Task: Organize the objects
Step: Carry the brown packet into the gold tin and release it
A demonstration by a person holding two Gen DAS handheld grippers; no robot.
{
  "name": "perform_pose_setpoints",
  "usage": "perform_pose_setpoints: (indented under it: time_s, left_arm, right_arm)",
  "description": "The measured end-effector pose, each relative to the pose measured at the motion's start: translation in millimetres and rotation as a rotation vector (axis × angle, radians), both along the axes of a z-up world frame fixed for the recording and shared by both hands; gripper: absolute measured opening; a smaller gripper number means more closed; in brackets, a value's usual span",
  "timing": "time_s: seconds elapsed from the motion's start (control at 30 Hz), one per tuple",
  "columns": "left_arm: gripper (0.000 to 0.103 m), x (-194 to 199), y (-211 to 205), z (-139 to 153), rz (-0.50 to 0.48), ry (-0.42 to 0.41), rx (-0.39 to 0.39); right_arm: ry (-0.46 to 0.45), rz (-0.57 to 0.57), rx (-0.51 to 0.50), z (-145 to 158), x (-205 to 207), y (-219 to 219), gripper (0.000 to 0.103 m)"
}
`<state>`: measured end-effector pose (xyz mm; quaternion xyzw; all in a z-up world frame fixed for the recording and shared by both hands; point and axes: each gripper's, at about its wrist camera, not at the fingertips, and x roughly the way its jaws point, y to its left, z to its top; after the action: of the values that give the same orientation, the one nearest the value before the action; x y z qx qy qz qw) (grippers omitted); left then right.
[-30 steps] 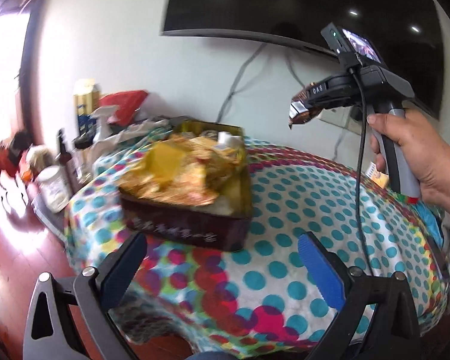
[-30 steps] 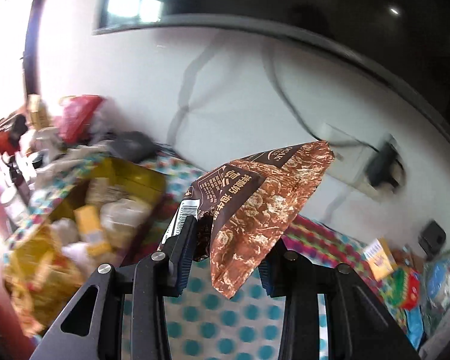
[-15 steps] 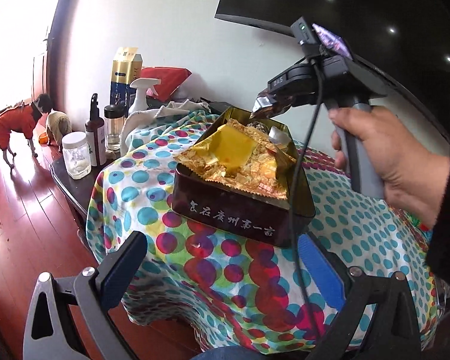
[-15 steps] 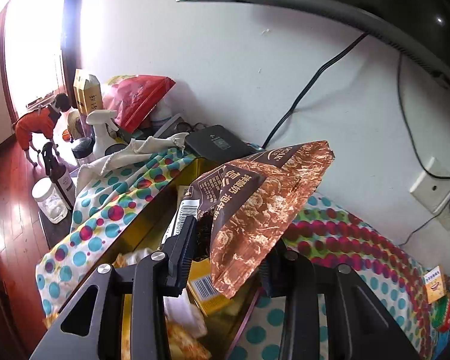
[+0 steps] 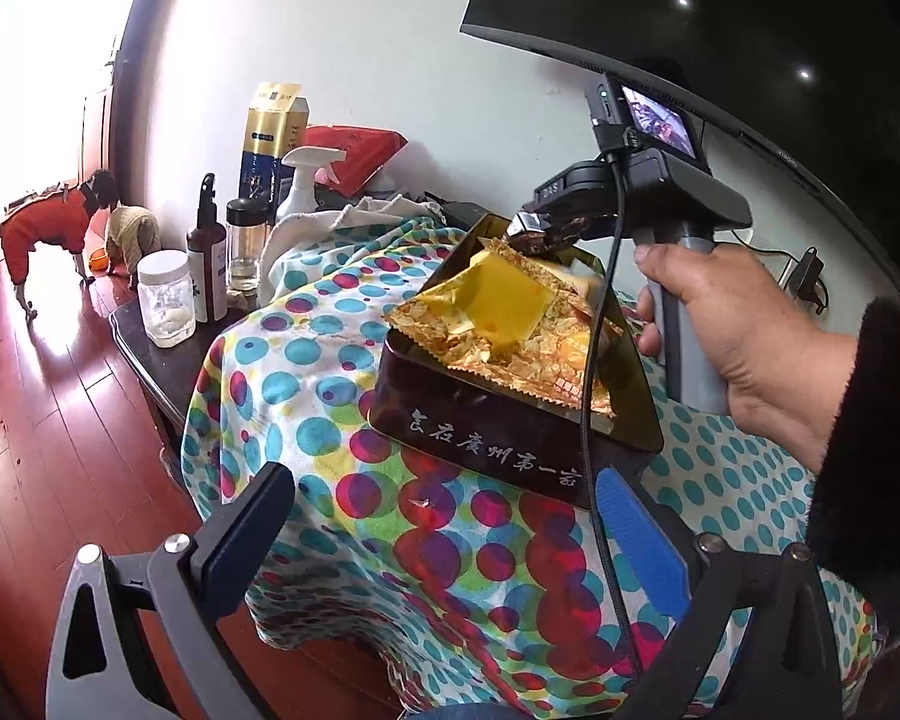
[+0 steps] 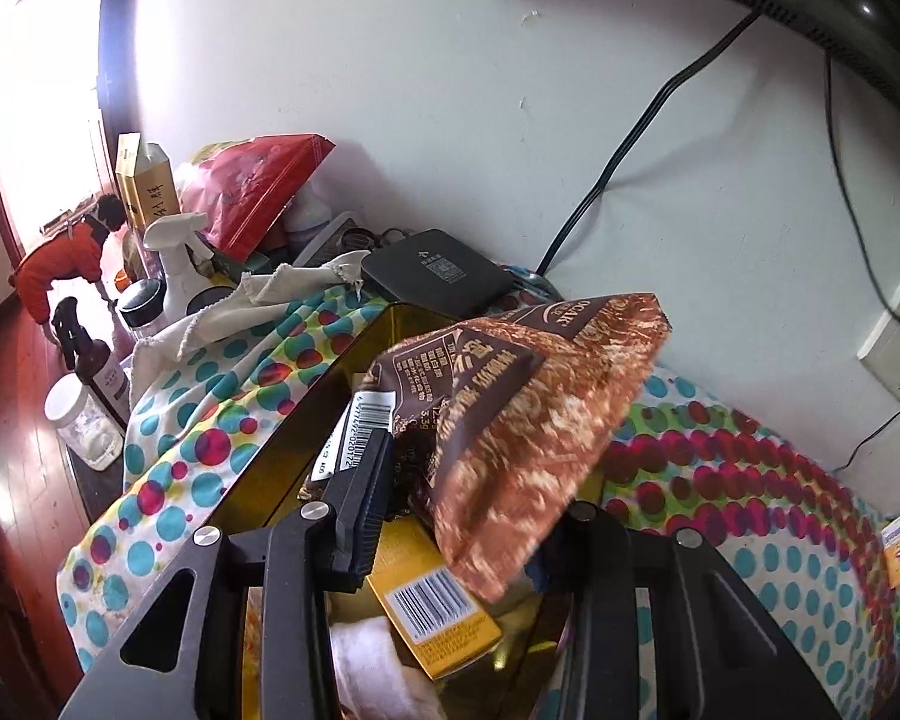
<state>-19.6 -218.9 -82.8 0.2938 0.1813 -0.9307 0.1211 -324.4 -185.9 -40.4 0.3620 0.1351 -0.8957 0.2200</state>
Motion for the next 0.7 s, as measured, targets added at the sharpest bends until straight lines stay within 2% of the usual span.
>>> perform_pose_setpoints:
  time_s: [0.07,0.1,0.17,0.2,0.23,0.27,0.3,0.4,0.53,0.7]
  left_arm:
    - [0.103,-1.3,1.6,-0.6,-0.002,-0.001,-0.005]
    - [0.103,-1.2,2.8,-0.1,-0.004,0.000,-0.010]
    - [0.103,-0.8,5.2,1.6,-0.007,0.007,-0.025]
    - [0.103,-0.5,6.1,2.5,-0.008,0.012,-0.030]
    - [0.103,-0.3,6.6,2.9,-0.010,0.015,-0.035]
    - [0.103,-0.3,7.7,3.2,-0.010,0.016,-0.041]
    - [0.103,-0.5,8.7,3.3,-0.010,0.016,-0.043]
    - [0.103,-2.3,12.5,3.8,-0.021,0.016,-0.052]
    - [0.103,-2.2,18.1,4.9,-0.019,0.012,-0.085]
    - [0.103,-0.2,25.1,4.7,-0.012,-0.006,-0.106]
  right_arm:
    - [-0.032,0.002,-0.026,-5.0,-6.2,-2.7,0.044]
    - [-0.057,0.000,-0.018,-6.9,-8.7,-4.3,0.056]
    - [-0.057,-0.015,-0.033,1.5,-6.6,0.0,0.057]
    - [-0.030,-0.018,-0.066,10.5,-1.8,6.5,0.065]
    - [0.003,-0.040,-0.087,23.7,3.8,17.1,0.089]
    - [0.027,-0.059,-0.091,31.5,7.5,24.5,0.099]
    - [0.067,-0.078,-0.103,42.1,14.2,36.8,0.103]
    - [0.105,-0.099,-0.101,55.5,28.2,66.1,0.103]
    - [0.176,-0.173,-0.048,52.8,54.3,103.2,0.103]
    - [0.139,-0.280,-0.008,26.8,80.3,163.2,0.103]
